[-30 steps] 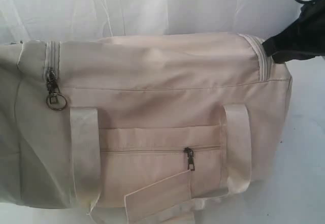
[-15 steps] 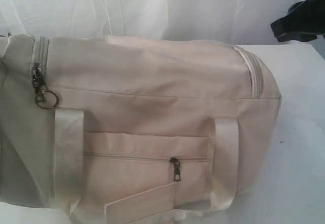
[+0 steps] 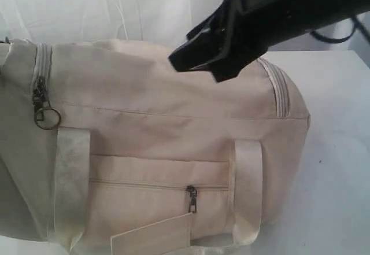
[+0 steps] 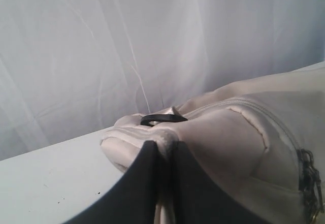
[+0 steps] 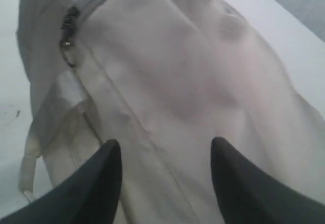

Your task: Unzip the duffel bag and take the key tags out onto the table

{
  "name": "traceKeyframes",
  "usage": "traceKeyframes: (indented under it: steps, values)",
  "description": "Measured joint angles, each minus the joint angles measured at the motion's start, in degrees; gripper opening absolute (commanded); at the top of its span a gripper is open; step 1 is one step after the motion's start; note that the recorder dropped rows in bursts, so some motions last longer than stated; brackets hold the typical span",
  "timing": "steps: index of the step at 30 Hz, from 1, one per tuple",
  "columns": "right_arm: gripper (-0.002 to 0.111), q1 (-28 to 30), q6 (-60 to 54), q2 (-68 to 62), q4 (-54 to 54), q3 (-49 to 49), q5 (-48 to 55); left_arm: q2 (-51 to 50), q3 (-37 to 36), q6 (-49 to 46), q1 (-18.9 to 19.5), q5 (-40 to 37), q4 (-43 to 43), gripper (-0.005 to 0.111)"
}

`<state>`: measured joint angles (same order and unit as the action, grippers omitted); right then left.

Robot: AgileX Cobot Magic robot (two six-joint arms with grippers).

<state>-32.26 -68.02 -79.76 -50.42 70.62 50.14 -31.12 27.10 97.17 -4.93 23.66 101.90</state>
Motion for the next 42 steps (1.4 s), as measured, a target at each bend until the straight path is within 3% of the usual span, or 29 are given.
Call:
traceKeyframes:
  steps: [13,24,30,38,42]
  values:
    - [0.049,-18.91,-8.96,-14.19,-6.1,0.0,-14.72,0.0,0.0,0.0,0.0,0.34,0.0,0.0]
    - [0.049,-26.48,-11.04,-16.57,-7.5,0.0,-28.99,0.0,0.0,0.0,0.0,0.9,0.11,0.0]
    - [0.032,-27.33,-11.04,-16.7,-10.41,0.0,-31.24,0.0,0.0,0.0,0.0,1.13,0.11,0.0]
    - [0.028,-27.59,-11.04,-17.6,-13.68,0.0,-28.53,0.12,-1.43,0.0,0.0,1.11,0.03,0.0]
    - [0.0,-27.61,-11.04,-17.65,-13.68,0.0,-28.53,0.12,-1.43,0.0,0.0,1.11,0.03,0.0]
